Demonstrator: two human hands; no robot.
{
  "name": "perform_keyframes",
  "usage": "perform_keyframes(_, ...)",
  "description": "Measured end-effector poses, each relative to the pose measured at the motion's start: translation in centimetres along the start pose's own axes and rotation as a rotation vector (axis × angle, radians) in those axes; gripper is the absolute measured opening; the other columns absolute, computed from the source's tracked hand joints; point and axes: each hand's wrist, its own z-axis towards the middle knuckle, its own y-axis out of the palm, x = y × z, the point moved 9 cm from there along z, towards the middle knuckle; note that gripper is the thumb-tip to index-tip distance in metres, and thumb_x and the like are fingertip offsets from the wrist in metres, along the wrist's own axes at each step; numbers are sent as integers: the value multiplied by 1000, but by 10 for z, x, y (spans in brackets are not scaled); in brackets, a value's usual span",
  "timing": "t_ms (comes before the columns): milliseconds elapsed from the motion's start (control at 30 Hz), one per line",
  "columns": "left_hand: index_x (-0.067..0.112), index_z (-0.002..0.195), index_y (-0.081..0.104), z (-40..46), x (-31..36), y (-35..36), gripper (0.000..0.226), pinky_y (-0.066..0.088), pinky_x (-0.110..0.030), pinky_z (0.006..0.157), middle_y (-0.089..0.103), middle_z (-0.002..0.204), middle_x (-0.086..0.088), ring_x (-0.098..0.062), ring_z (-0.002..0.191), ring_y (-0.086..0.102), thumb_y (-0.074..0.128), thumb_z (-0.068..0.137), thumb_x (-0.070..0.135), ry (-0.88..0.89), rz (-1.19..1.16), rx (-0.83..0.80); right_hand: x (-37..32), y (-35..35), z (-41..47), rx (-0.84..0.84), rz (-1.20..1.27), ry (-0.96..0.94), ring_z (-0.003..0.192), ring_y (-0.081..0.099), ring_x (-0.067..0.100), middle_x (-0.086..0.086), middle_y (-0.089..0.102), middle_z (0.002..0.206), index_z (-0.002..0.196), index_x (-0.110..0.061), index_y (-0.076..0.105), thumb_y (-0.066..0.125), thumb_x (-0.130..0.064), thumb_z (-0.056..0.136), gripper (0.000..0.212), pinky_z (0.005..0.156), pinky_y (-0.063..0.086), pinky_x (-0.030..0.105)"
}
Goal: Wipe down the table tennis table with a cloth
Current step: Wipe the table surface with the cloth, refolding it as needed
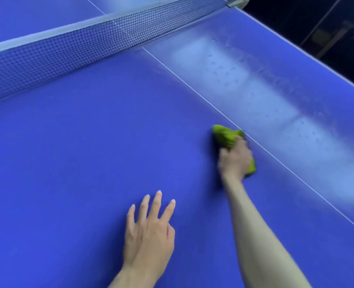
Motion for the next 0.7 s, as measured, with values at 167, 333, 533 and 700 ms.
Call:
perform_keyframes(167, 28, 145, 57, -17, 12, 19, 65, 34, -72, 104, 43, 159, -6, -31, 145, 42, 29, 86, 29, -85, 35, -78, -93, 39, -130, -326, 50, -829, 146, 45, 17, -6, 54, 153, 137, -25, 60, 74, -31, 89, 50, 125, 26, 39)
perform_keyframes(333, 39, 146, 53, -16, 10, 14, 64, 40, -67, 106, 41, 160, 4, -24, 148, 38, 22, 90, 36, -143, -11, -75, 47, -24, -16, -141, -2, -355, 135, 53, 32, 4, 60, 143, 142, -23, 56, 71, -18, 87, 57, 120, 32, 50)
perform_keyframes(533, 46, 155, 34, -17, 10, 24, 51, 20, -62, 121, 16, 169, 11, -16, 157, 12, 31, 104, 40, -148, -89, -67, 185, -101, 17, 141, -94, 175, 126, 56, 41, 22, 64, 128, 128, -12, 57, 57, -40, 94, 43, 113, 36, 57)
perform_keyframes(700, 40, 156, 32, -21, 14, 26, 49, 8, -55, 125, 10, 171, 7, -20, 157, 4, 31, 106, 41, -246, -166, -71, 76, -49, -99, -80, -32, -352, 139, 50, 31, 7, 60, 144, 138, -18, 58, 67, -29, 88, 52, 120, 30, 49)
